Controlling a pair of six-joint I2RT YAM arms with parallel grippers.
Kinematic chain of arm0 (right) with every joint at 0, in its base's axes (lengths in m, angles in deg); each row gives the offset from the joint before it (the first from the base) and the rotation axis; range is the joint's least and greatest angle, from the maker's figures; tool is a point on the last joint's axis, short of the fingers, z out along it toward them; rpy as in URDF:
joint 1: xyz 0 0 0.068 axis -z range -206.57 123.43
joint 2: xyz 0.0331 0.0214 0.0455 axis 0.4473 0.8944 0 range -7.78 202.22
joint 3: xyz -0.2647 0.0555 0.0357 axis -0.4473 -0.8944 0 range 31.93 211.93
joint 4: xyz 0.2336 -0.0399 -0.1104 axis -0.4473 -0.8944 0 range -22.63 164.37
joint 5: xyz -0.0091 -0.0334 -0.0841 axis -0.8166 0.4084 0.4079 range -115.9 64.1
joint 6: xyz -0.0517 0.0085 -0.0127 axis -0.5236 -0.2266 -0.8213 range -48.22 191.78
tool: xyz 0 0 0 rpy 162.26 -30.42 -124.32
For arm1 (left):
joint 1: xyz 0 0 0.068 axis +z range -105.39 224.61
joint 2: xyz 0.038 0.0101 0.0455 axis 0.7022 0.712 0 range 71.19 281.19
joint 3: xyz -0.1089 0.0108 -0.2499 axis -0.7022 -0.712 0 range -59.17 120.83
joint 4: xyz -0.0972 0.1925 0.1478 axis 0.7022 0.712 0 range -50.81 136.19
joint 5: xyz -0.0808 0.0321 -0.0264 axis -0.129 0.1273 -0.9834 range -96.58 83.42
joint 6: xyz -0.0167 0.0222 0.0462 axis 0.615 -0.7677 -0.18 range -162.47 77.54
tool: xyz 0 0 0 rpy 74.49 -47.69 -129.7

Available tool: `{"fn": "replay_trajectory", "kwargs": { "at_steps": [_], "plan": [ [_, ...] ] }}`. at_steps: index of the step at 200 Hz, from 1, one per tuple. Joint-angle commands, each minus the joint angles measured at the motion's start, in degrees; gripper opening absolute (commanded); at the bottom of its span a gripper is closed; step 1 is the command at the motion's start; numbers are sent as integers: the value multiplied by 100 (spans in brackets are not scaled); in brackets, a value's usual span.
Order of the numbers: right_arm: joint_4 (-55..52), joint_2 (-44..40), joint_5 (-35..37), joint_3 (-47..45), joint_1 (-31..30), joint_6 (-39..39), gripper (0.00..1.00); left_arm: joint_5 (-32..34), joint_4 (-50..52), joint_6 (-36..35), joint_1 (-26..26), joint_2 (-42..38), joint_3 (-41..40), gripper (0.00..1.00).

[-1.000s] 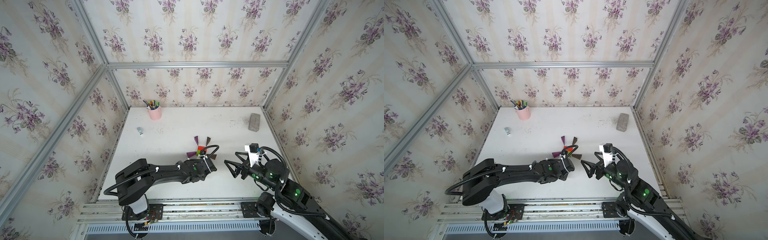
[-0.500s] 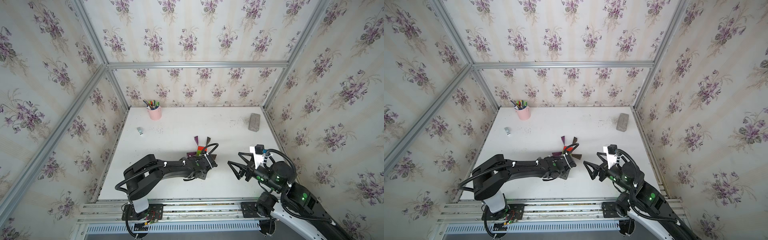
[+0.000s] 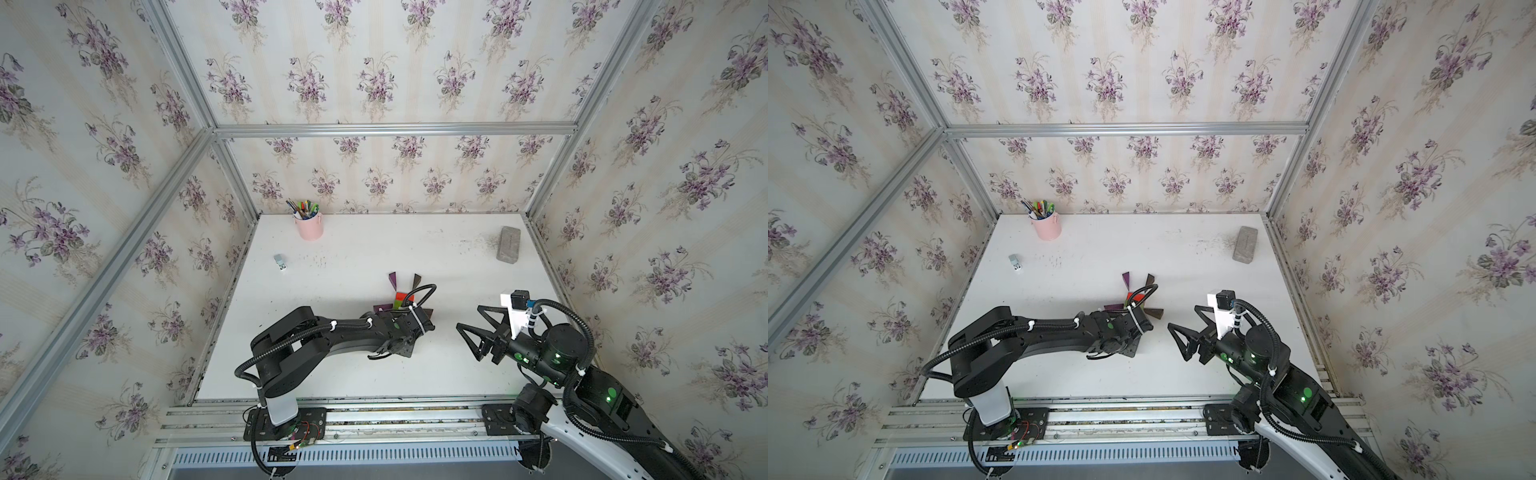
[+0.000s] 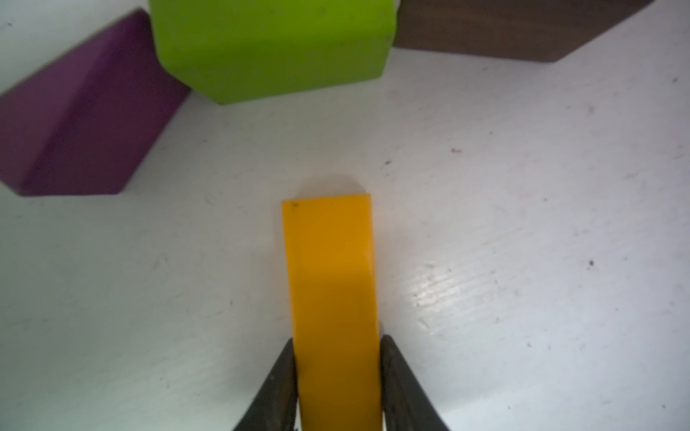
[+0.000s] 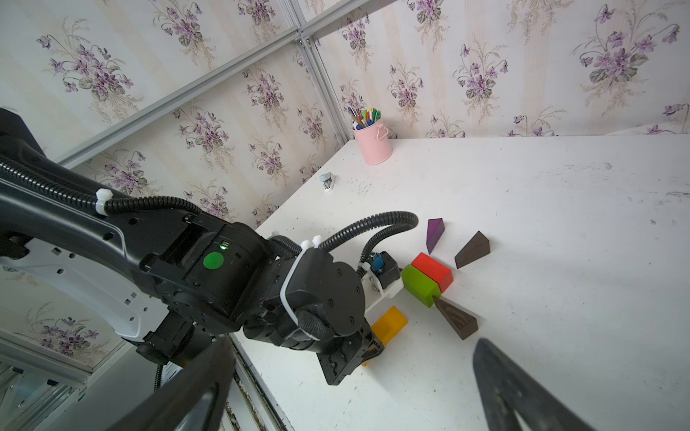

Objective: Assemble a small pinwheel with building blocks
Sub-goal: Assemble the building block at the center of the board.

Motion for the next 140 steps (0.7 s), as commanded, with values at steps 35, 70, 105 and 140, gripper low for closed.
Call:
{"fn": "replay_trajectory", "kwargs": {
  "at_steps": [35, 70, 105, 140],
  "plan": [
    [-81, -79, 144, 17, -7, -56, 100, -266, -7, -38, 114, 47, 19, 29],
    [-77, -168, 253, -5, -11, -52, 100, -206, -34, 95, 163, -14, 56, 25],
    [-65, -201, 177, -9, -10, -39, 99, -165, -52, 218, 185, 77, 162, 22],
    [-55, -244, 162, -14, -8, -45, 100, -116, -43, 248, 244, 82, 206, 20]
  ]
}}
